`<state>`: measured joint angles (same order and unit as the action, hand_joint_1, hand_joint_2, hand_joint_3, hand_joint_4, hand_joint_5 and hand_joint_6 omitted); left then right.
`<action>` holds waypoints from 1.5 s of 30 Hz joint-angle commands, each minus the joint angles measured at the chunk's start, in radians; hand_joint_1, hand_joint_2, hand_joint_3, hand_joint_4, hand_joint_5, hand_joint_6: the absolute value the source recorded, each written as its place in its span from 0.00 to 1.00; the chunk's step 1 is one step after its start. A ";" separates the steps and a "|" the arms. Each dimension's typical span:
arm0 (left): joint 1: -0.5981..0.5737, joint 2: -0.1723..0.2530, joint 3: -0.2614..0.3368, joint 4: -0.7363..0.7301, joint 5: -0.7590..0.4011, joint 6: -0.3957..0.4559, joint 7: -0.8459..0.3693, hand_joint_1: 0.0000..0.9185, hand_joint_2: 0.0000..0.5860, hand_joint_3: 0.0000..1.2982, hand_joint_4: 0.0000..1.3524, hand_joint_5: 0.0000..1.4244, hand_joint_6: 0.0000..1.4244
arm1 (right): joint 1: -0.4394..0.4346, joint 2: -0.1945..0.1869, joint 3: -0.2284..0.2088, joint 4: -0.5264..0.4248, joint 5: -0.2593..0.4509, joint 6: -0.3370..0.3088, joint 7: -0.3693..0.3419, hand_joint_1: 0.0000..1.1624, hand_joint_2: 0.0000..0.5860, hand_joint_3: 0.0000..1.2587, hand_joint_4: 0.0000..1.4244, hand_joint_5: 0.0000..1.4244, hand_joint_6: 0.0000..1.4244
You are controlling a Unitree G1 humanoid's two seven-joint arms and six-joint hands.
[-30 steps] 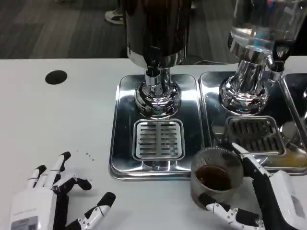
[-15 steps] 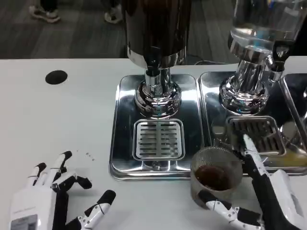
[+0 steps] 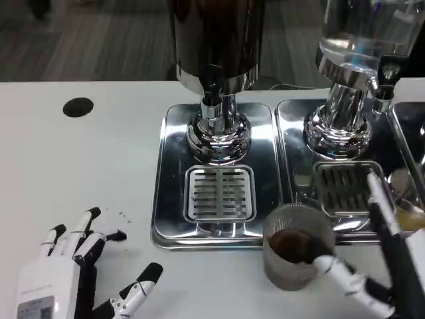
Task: Grasp the cup under the faucet to collect the drink, then remove the cup.
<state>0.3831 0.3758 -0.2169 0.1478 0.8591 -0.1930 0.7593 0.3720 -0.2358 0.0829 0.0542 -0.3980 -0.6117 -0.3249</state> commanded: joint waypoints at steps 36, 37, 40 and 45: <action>0.081 0.012 -0.029 -0.093 0.120 0.022 0.034 0.00 0.21 0.11 0.00 0.11 0.08 | -0.226 -0.204 0.098 0.274 -0.514 0.435 -0.344 0.00 0.97 0.06 0.00 0.00 0.00; 0.083 0.013 -0.031 -0.095 0.123 0.025 0.037 0.00 0.21 0.11 0.00 0.11 0.08 | -0.228 -0.206 0.107 0.280 -0.515 0.435 -0.350 0.00 0.97 0.06 0.00 0.00 0.00; 0.090 0.015 -0.034 -0.094 0.124 0.022 0.054 0.00 0.22 0.09 0.00 0.10 0.07 | -0.233 -0.215 0.131 0.290 -0.527 0.442 -0.358 0.00 0.98 0.06 0.00 0.00 0.00; 0.094 0.019 -0.036 -0.093 0.131 0.023 0.056 0.00 0.24 0.08 0.00 0.09 0.07 | -0.232 -0.222 0.151 0.295 -0.524 0.448 -0.365 0.00 0.99 0.05 0.00 0.00 0.00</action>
<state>0.4722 0.3867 -0.2507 0.0633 0.9862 -0.1743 0.8038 0.1427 -0.4446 0.2211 0.3462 -0.9170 -0.1676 -0.6697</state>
